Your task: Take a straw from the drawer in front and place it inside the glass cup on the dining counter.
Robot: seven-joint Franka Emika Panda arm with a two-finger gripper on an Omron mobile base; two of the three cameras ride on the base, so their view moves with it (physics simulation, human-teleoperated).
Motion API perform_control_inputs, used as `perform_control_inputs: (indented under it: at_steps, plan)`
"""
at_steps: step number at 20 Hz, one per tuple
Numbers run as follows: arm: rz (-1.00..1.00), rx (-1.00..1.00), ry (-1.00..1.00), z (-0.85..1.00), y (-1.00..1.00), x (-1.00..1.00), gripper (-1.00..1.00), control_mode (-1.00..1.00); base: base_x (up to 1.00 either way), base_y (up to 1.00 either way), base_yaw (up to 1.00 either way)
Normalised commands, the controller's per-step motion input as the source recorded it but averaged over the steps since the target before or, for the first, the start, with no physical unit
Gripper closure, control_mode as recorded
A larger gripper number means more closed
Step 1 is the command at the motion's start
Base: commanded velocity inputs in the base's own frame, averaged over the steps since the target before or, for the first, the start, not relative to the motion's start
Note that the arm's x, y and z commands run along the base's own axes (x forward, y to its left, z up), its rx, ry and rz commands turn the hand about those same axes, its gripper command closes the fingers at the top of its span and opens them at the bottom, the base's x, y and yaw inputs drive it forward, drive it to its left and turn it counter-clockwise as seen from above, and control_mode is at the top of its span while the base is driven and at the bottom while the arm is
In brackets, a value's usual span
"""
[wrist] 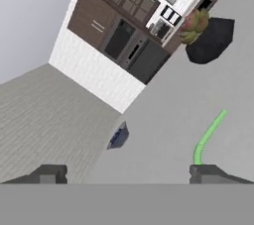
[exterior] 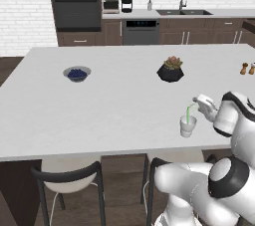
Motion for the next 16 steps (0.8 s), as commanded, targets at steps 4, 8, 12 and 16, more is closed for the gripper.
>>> perform_control_inputs:
  at_steps: [4, 8, 12, 16]
  plan:
    - [-0.06, -0.06, 0.02, 0.97, 0.00, -0.47, -1.00, -1.00, 0.00, 0.00, 0.00]
    - [-0.07, -0.02, 0.29, 1.00, 0.00, -0.66, -1.00, -1.00, 0.00, 0.00, 0.00]
    - [-0.06, -0.09, 0.50, 0.99, 0.01, -0.75, -1.00, -1.00, 0.00, 0.00, 0.00]
    - [-0.04, -0.17, 0.64, 0.78, 0.09, -0.70, -1.00, -1.00, 0.00, 0.00, 0.00]
